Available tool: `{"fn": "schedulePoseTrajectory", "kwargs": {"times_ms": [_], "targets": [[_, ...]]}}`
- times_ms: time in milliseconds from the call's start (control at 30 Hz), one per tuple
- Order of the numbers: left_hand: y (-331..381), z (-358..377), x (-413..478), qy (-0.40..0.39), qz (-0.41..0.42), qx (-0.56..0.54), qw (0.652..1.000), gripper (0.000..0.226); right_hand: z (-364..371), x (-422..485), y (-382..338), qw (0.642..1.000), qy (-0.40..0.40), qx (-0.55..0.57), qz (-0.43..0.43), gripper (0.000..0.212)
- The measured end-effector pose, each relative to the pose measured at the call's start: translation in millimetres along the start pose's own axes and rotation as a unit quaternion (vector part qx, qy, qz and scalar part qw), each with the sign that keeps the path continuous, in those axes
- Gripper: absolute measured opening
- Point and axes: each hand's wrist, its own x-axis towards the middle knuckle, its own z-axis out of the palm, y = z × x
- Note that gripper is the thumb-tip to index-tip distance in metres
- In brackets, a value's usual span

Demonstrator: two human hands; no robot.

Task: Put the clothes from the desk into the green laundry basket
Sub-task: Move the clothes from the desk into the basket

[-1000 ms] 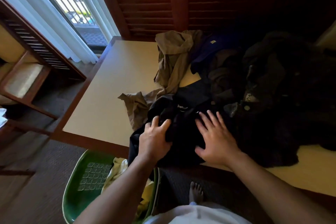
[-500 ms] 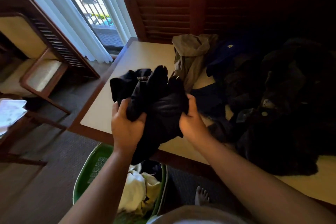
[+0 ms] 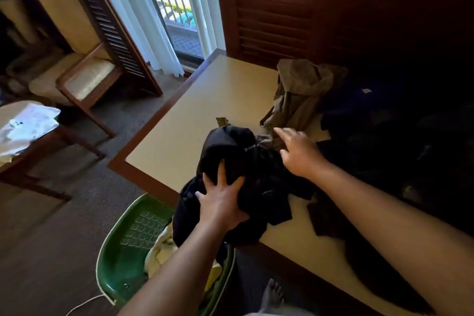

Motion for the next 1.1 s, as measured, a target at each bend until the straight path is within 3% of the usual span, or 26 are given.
{"fn": "schedulePoseTrajectory", "kwargs": {"times_ms": [67,133,233,300,367,467,567,600,667,733,833,900,1100], "targets": [[-0.8,-4.2,4.9,0.056,-0.016,-0.005,0.998,0.075,-4.3,29.8,12.7,0.983,-0.022,-0.185,0.005,0.088],[-10.6,-5.6,6.0,0.095,-0.027,-0.005,0.995,0.064,-4.9,56.2,25.1,0.958,-0.059,-0.282,0.011,0.099],[-36.4,-3.7,2.3,0.121,-0.072,-0.009,0.990,0.064,7.6,82.0,32.3,0.945,-0.043,-0.324,-0.013,0.076],[-58.3,-3.9,-1.6,0.136,-0.141,-0.040,0.980,0.067,19.4,90.8,25.8,0.969,-0.024,-0.246,-0.019,0.050],[-81.1,-7.7,-4.3,0.149,-0.217,-0.087,0.961,0.069,23.0,88.8,11.6,0.995,-0.020,-0.095,-0.038,0.022],[-111.1,-13.3,-3.6,0.171,-0.288,-0.140,0.932,0.061,14.6,66.2,-23.2,0.978,-0.123,0.143,-0.094,0.006],[-124.8,-19.5,5.6,0.147,-0.275,-0.129,0.941,0.058,13.1,37.9,-56.1,0.947,-0.185,0.220,-0.145,0.023],[-126.0,-21.6,8.9,0.129,-0.270,-0.116,0.947,0.060,17.5,33.6,-61.0,0.957,-0.171,0.176,-0.152,0.040],[-125.9,-24.7,12.8,0.100,-0.258,-0.094,0.956,0.066,31.8,36.2,-60.1,0.980,-0.117,-0.056,-0.150,0.093],[-126.6,-24.7,12.1,0.090,-0.238,-0.077,0.964,0.068,43.9,43.7,-55.2,0.973,-0.110,-0.174,-0.107,0.127],[-132.9,-23.3,6.7,0.089,-0.207,-0.062,0.972,0.068,53.8,52.8,-47.2,0.966,-0.247,-0.073,-0.028,0.138],[-137.2,-22.4,2.3,0.081,-0.195,-0.066,0.975,0.070,58.6,54.3,-48.9,0.956,-0.290,-0.054,-0.010,0.140],[-161.0,-17.9,-24.8,0.082,-0.175,-0.151,0.969,0.067,89.9,37.7,-95.1,0.971,-0.222,-0.089,0.011,0.124]]}}
